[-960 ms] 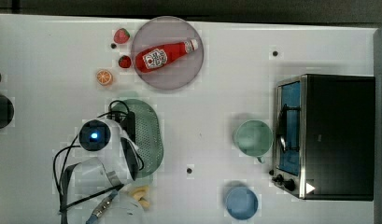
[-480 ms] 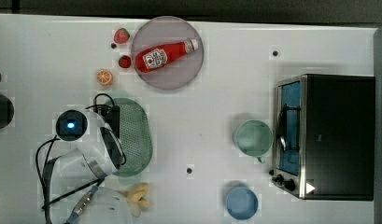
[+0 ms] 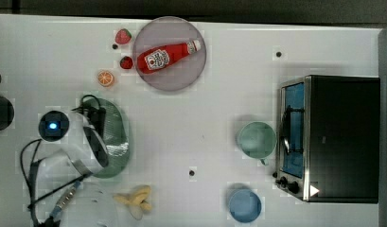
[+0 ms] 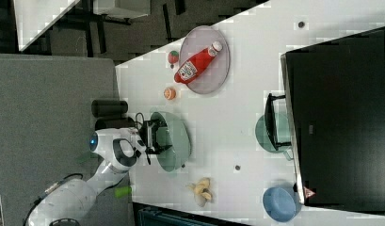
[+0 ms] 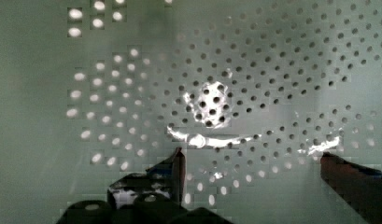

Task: Drag strainer right to left.

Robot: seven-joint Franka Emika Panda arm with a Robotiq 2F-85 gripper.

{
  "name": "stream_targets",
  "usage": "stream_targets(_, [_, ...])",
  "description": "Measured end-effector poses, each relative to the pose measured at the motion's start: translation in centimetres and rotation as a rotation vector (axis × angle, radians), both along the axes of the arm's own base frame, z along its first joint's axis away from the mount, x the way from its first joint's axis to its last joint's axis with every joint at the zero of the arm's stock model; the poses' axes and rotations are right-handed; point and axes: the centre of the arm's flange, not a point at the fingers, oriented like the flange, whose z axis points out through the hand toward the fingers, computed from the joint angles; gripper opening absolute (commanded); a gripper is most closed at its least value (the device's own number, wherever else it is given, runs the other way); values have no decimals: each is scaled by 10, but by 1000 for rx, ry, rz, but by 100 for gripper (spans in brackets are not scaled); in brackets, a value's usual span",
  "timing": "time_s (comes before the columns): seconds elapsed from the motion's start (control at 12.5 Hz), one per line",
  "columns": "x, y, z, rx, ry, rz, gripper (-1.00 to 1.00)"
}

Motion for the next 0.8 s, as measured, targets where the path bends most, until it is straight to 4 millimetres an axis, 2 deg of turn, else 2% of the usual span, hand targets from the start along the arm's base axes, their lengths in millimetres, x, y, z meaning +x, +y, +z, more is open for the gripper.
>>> stream_targets(0.16, [1,30,2,22,-5,-4,100])
stream_targets(0.48, [-17,66,2,50,12,-4,100])
stream_targets(0.64, [-23,72,2,43,15,24,100])
stream_targets(0.8, [-28,61,7,-29,48,75,100])
